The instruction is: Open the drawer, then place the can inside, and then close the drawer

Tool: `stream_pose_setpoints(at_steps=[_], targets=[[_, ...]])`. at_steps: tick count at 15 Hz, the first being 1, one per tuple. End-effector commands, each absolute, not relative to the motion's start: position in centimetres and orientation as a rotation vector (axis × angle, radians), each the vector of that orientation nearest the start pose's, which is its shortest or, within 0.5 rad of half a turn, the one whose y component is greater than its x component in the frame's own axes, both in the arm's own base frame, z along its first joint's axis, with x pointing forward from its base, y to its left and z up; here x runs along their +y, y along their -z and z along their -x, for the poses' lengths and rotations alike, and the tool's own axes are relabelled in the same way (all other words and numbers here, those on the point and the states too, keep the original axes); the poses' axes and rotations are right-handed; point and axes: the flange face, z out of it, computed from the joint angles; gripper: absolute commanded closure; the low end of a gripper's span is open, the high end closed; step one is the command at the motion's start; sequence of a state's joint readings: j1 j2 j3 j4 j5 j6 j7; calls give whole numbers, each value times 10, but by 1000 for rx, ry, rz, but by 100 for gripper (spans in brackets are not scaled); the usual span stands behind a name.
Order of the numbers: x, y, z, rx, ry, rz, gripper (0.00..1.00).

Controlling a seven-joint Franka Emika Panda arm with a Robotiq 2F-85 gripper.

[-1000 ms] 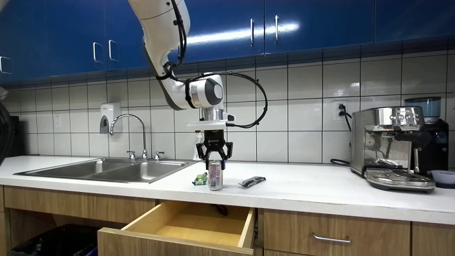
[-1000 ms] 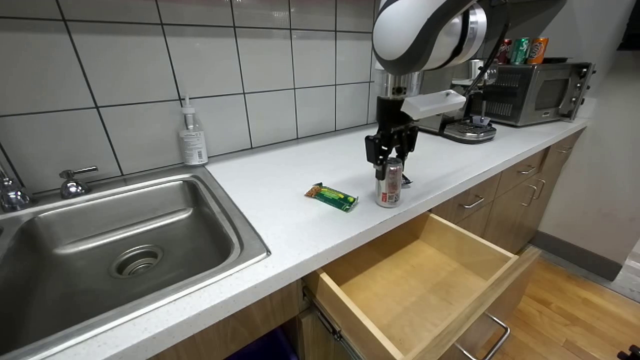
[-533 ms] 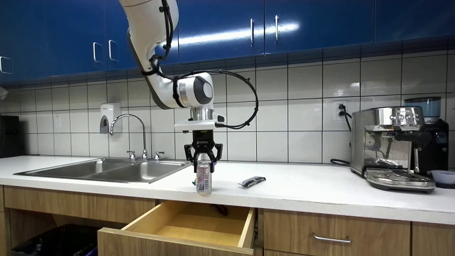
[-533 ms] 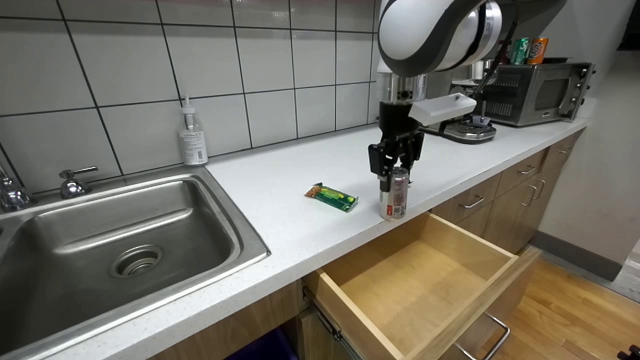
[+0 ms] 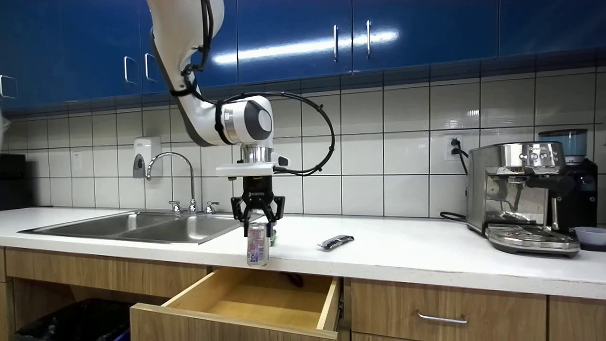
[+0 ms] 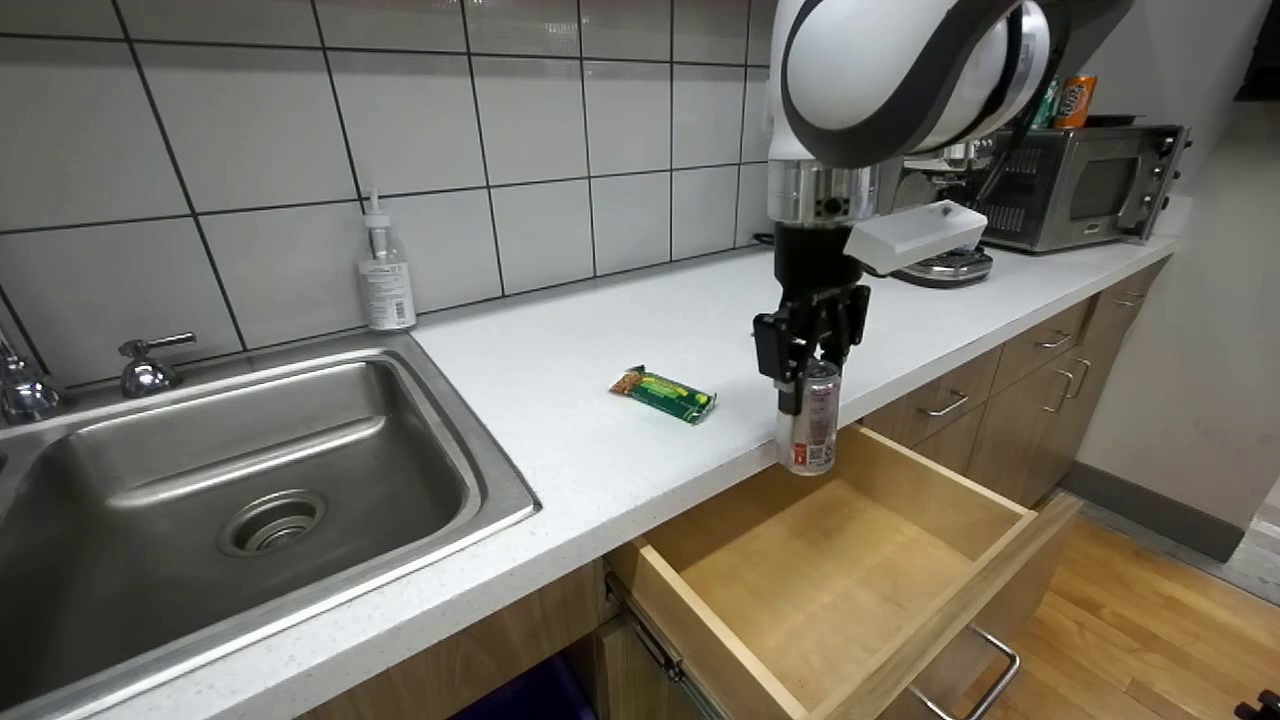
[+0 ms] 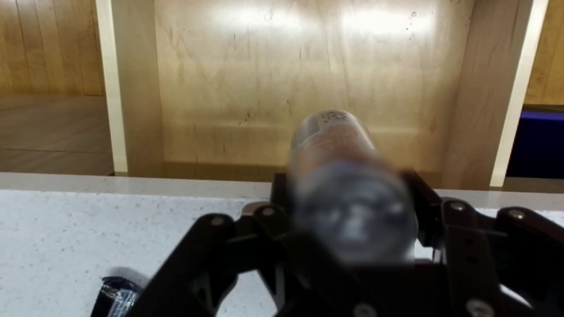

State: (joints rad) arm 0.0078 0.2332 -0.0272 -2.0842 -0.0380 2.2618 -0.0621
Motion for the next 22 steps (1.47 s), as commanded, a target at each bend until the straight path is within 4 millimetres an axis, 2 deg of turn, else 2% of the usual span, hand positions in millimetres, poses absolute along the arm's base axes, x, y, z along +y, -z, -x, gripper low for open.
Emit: stream_pose_setpoints(at_steps=[1, 9, 22], targets=[[-5, -315, -550, -82, -66, 3173, 61], [-5, -291, -534, -63, -66, 3184, 61], [-7, -240, -518, -33, 4, 3193, 61]])
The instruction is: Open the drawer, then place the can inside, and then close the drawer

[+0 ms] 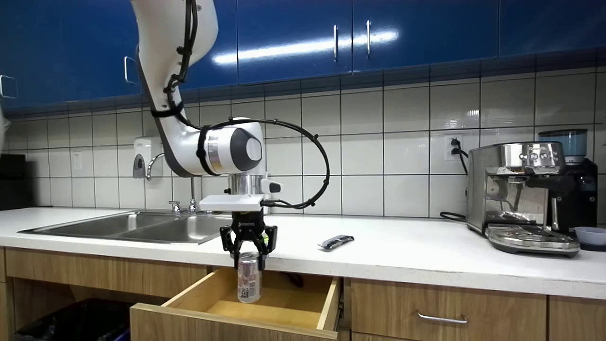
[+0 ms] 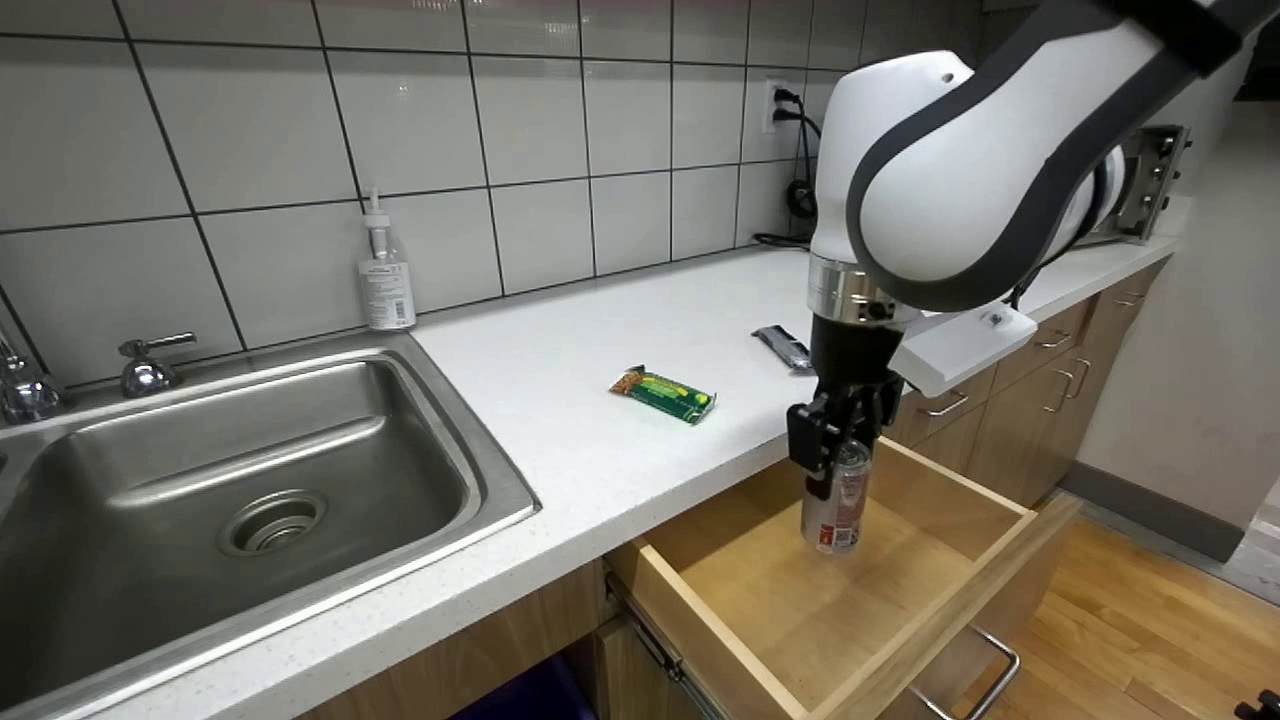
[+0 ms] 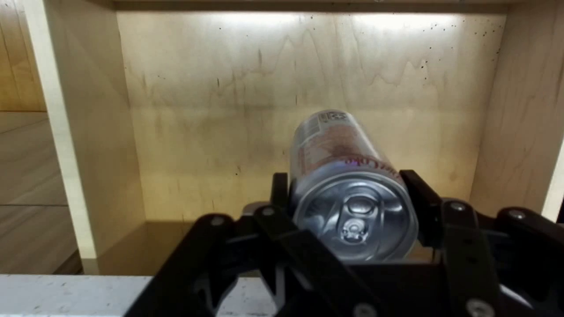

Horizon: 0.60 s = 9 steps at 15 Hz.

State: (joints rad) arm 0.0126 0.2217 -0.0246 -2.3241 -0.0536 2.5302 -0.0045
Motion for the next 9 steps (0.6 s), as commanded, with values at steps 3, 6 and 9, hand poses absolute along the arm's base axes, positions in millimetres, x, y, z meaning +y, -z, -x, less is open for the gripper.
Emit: stream_pose_setpoints(at_steps=[3, 6, 9], targets=[[-11, -228, -519, -25, -3, 3195, 61], [-16, -216, -521, -14, -8, 3197, 61], [-22, -202, -521, -8, -20, 3204, 61]])
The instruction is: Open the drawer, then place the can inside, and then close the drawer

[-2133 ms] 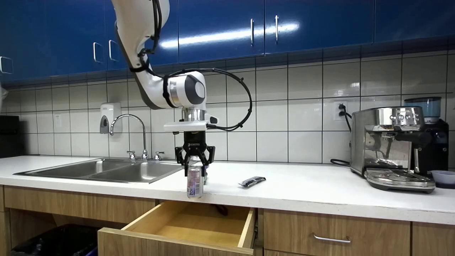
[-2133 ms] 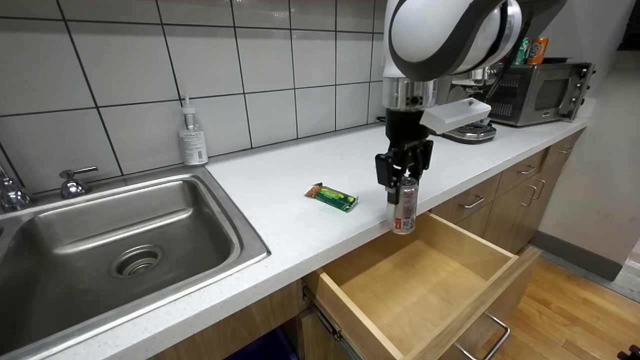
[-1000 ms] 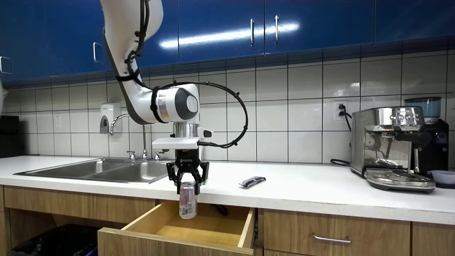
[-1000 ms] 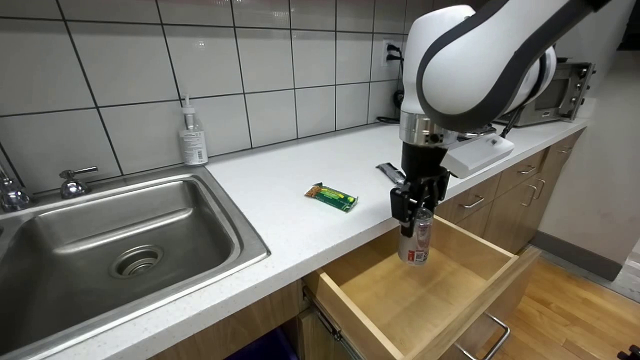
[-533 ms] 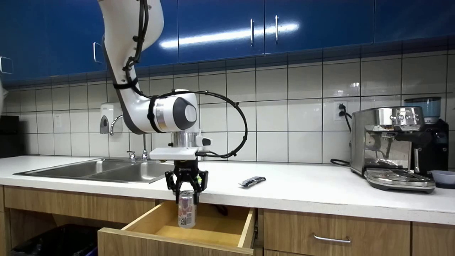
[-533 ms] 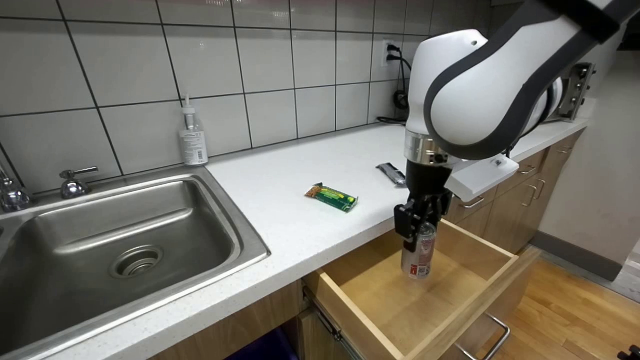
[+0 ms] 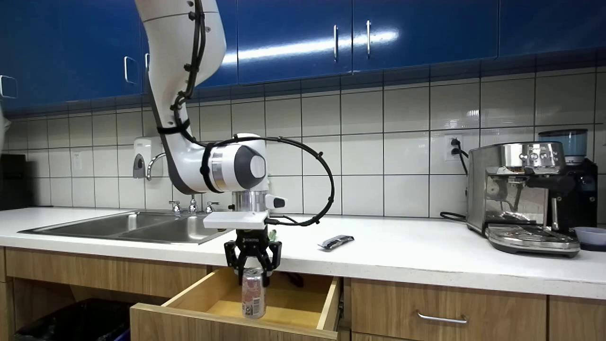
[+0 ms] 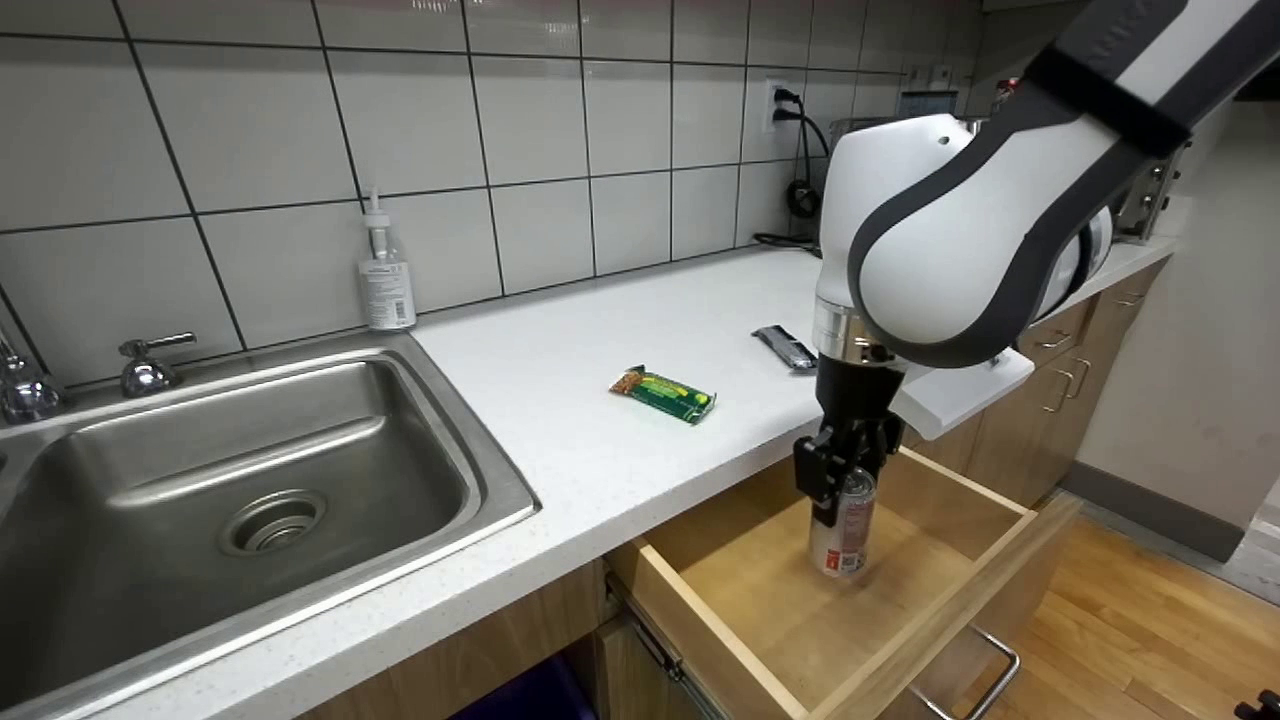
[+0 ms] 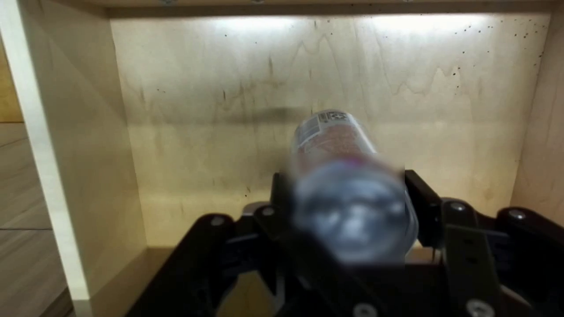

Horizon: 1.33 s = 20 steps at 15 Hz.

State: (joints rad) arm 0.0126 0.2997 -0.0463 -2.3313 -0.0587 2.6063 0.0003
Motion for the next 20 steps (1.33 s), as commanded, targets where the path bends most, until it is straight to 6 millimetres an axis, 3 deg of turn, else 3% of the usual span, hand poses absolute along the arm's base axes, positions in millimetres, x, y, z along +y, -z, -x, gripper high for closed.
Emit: stream_pose_setpoints(at_steps=[1, 10, 14, 15, 16, 20], targets=[[-24, -197, -522, -4, -23, 3205, 61], [-34, -164, -524, 16, -54, 3216, 61], [-33, -163, -528, 15, -48, 3217, 61], [-33, -164, -529, 19, -43, 3215, 40], [-33, -167, -529, 20, -39, 3215, 11], [-32, -180, -526, 23, -26, 3211, 0]])
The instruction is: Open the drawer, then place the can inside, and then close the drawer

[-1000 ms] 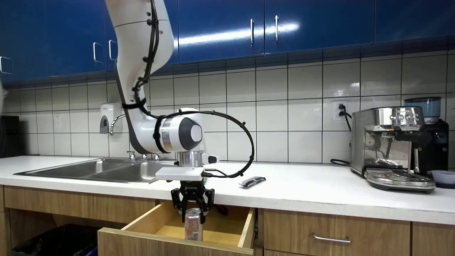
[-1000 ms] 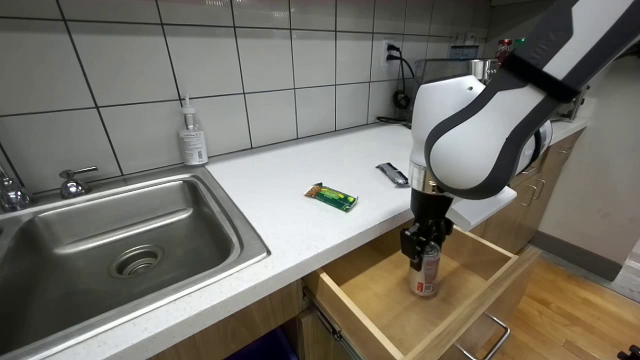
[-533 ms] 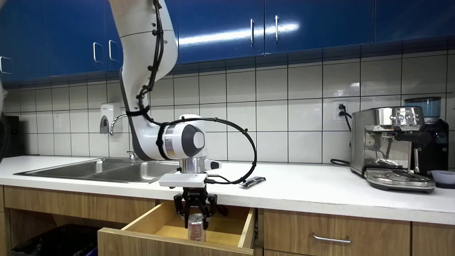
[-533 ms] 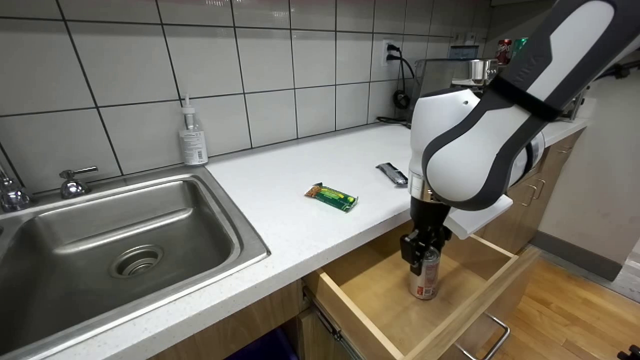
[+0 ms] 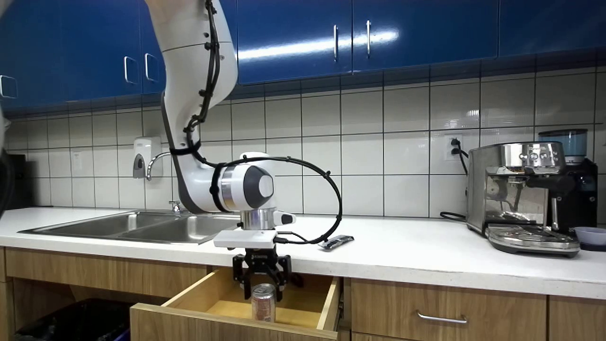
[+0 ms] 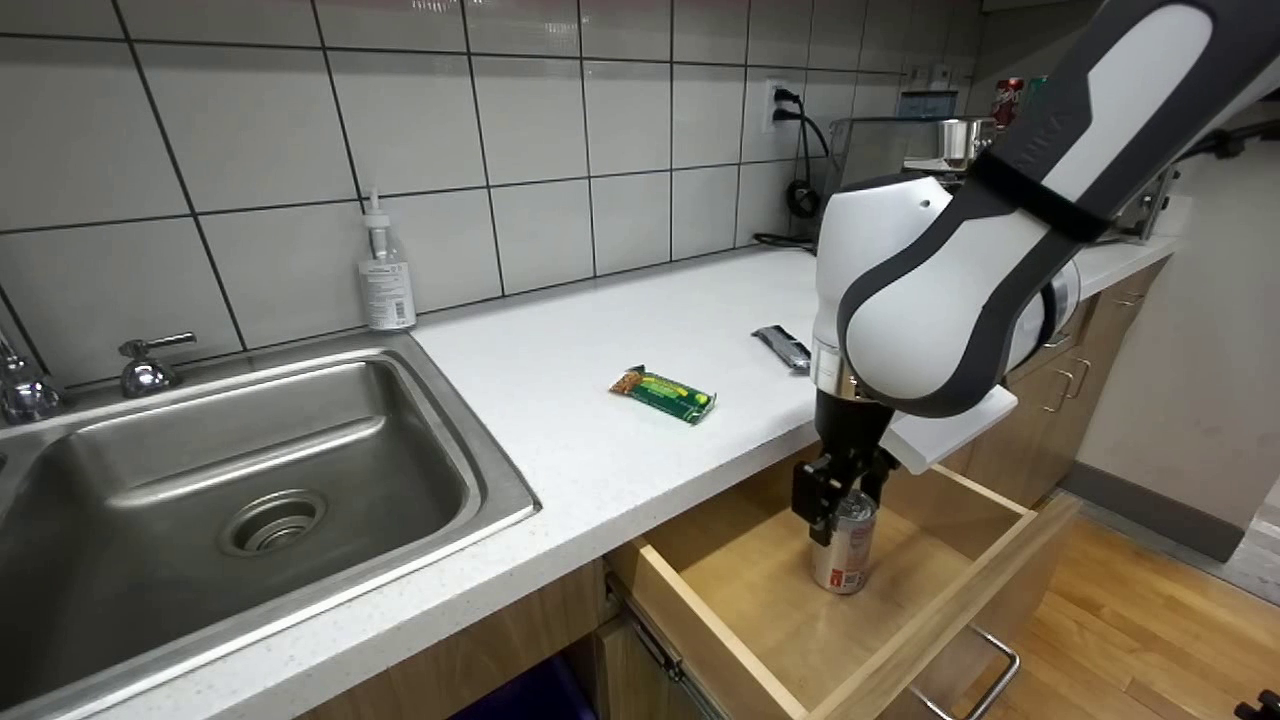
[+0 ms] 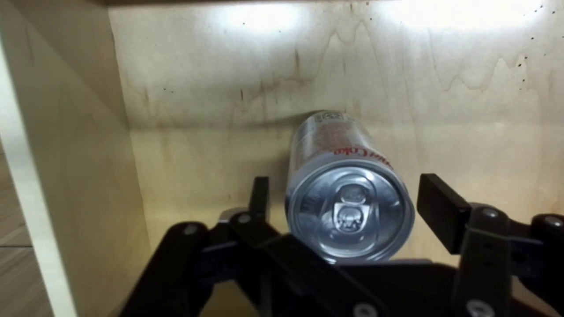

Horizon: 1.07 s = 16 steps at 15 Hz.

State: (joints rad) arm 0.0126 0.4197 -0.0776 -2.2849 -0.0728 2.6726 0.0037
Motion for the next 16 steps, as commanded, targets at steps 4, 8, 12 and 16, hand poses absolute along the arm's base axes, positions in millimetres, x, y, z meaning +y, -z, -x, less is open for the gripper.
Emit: stream_pose_setpoints(at_steps=[4, 8, 12, 16], targets=[[-28, -197, -519, 27, -14, 3207, 0], [-19, -217, -505, 54, 0, 3193, 0], [-11, -233, -486, 102, 9, 3188, 0], [-8, -244, -464, 181, -1, 3181, 0]])
